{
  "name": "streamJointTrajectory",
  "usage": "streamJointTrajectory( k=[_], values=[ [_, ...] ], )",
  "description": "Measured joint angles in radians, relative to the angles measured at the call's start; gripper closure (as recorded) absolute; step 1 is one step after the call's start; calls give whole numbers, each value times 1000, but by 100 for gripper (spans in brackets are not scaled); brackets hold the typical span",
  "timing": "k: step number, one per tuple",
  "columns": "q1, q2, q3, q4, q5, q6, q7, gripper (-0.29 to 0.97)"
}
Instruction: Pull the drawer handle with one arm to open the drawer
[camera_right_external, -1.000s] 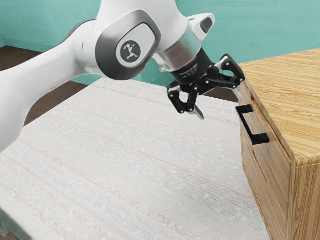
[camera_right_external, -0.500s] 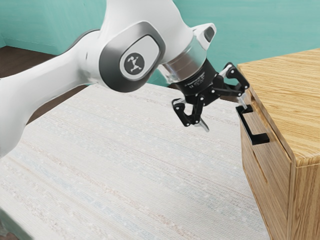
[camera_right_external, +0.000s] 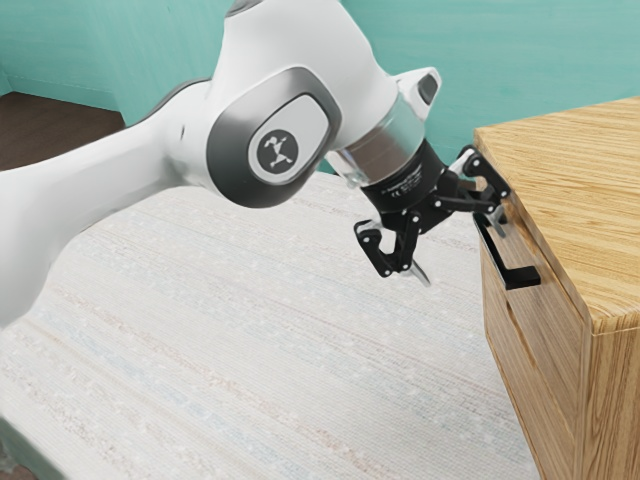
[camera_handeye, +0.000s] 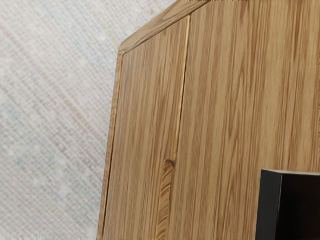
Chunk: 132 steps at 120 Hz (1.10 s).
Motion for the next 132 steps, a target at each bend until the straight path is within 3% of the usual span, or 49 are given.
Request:
streamJointTrajectory(
  k=[50,81,132],
  values=[
    [0,0,2,-36,-23,35,-28,0],
    [3,-39,9,-67,-22,38,-38,27],
    [24,-227,32,-269,-25,56,-47,36]
  ],
)
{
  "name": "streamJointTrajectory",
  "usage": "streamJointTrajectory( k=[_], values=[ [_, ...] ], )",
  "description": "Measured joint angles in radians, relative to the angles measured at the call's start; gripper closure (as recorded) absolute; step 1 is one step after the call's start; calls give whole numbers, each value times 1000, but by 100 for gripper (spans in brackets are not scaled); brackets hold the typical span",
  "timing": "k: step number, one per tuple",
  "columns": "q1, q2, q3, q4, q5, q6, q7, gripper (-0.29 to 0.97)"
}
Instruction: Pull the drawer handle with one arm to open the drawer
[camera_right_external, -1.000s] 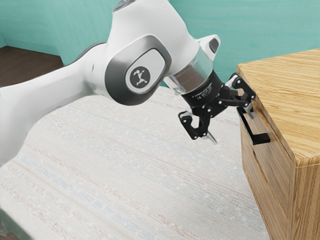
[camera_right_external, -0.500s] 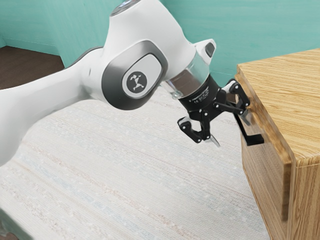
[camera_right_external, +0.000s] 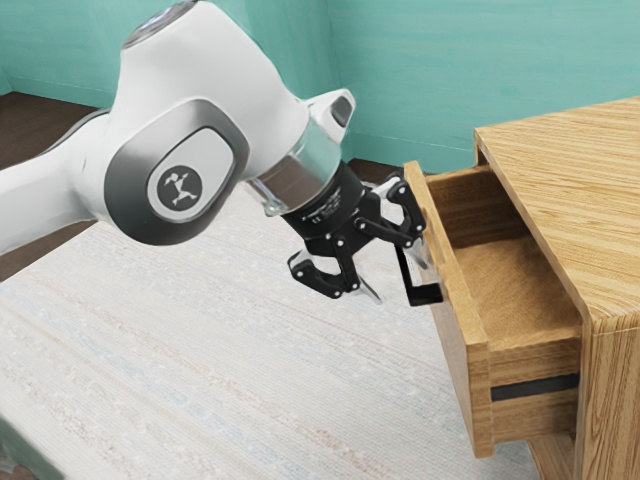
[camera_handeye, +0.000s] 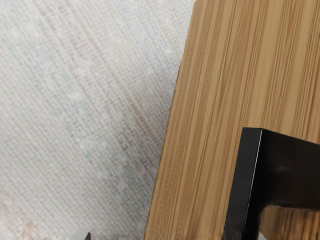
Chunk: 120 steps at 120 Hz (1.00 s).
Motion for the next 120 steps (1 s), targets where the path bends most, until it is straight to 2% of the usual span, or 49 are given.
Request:
streamJointTrajectory(
  k=[67,120],
  values=[
    [-22,-213,77,-206,-4,25,-1,37],
    [-18,-290,97,-286,-4,39,1,37]
  ],
)
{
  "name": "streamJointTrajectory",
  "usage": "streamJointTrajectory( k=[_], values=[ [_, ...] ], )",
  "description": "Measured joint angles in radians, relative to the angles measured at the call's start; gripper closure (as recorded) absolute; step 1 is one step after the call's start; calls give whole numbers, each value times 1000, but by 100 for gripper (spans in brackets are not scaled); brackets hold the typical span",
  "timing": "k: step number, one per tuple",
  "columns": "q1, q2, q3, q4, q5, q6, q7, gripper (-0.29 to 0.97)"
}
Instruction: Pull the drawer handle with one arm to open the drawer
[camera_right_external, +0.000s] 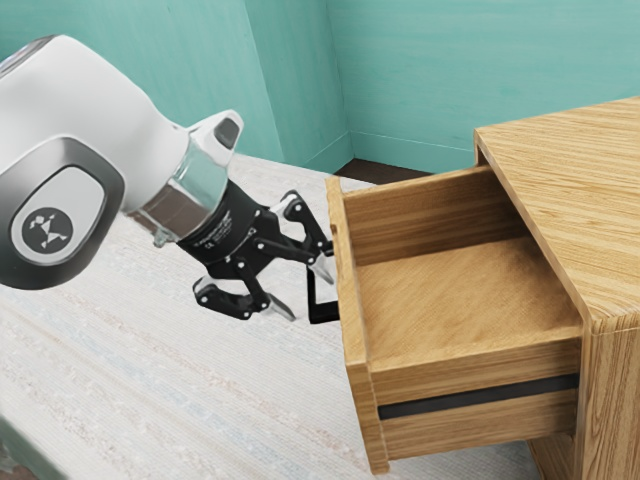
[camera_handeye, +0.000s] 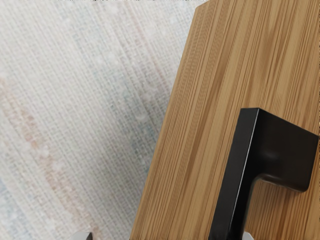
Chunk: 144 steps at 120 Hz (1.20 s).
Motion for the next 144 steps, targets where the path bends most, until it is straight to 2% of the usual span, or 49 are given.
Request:
streamJointTrajectory(
  k=[126,135,144],
  values=[
    [13,-228,59,-177,8,-4,1,36],
    [11,-231,54,-86,48,-37,10,25],
    [8,-189,-20,174,192,-175,65,18]
  ],
)
